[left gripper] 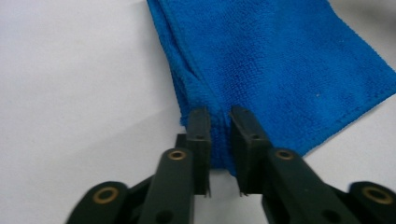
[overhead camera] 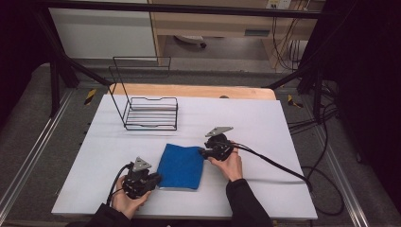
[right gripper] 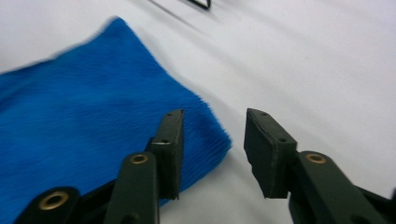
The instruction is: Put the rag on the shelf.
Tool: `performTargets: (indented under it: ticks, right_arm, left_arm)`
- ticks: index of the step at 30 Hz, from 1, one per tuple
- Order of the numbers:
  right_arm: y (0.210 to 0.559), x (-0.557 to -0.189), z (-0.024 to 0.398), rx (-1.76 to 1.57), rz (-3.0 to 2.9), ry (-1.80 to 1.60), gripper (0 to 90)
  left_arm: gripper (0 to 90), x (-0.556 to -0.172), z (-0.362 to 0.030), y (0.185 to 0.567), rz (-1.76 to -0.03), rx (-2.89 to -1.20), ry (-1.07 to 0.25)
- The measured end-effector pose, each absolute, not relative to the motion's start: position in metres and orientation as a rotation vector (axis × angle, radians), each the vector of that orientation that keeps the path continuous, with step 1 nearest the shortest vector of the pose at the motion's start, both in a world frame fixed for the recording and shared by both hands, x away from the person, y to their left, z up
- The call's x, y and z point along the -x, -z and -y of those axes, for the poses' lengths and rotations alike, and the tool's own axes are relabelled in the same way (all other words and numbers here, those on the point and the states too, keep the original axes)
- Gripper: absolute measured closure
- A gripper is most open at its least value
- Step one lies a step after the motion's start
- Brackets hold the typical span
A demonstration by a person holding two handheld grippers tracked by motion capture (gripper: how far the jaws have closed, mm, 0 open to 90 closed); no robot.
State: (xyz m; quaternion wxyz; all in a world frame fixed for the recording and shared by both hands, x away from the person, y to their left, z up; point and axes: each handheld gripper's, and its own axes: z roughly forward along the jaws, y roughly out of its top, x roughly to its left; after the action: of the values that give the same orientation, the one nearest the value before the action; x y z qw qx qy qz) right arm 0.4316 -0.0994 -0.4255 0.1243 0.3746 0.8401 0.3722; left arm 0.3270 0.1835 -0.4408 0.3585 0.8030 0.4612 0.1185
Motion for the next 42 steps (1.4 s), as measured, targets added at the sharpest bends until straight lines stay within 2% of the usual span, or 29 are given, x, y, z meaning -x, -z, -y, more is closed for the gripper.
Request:
performTargets:
  ticks: [4,9,13,18,19,27,29,37,42]
  right_arm:
    - [0.421,-0.398,0.109,-1.113,-2.428,-1.175,42.1]
    - [0.434,-0.363,0.111,-1.193,-2.471,-1.204,40.8]
    - [0.445,-0.349,0.104,-1.243,-2.506,-1.217,45.5]
    - [0.452,-0.342,0.099,-1.279,-2.520,-1.240,53.9]
    - [0.452,-0.342,0.099,-1.279,-2.520,-1.240,53.9]
    - [0.454,-0.331,0.086,-1.304,-2.476,-1.203,81.8]
    - [0.453,-0.332,0.086,-1.328,-2.477,-1.211,85.5]
    - [0.440,-0.337,0.099,-1.353,-2.475,-1.191,87.3]
    - [0.439,-0.343,0.117,-1.372,-2.488,-1.139,84.7]
  left_arm:
    - [64.4,-0.330,-0.189,0.437,-1.145,-2.073,-0.322]
    - [49.3,-0.339,-0.198,0.431,-1.073,-2.090,-0.287]
    - [37.7,-0.346,-0.204,0.431,-1.065,-2.091,-0.239]
    - [26.5,-0.351,-0.211,0.431,-1.056,-2.096,-0.243]
    - [26.5,-0.352,-0.213,0.431,-1.057,-2.094,-0.239]
    - [23.5,-0.357,-0.225,0.429,-1.101,-2.059,-0.251]
    - [22.9,-0.358,-0.226,0.429,-1.101,-2.058,-0.255]
    - [20.9,-0.357,-0.226,0.428,-1.087,-2.044,-0.254]
    - [17.7,-0.357,-0.224,0.428,-1.078,-2.045,-0.254]
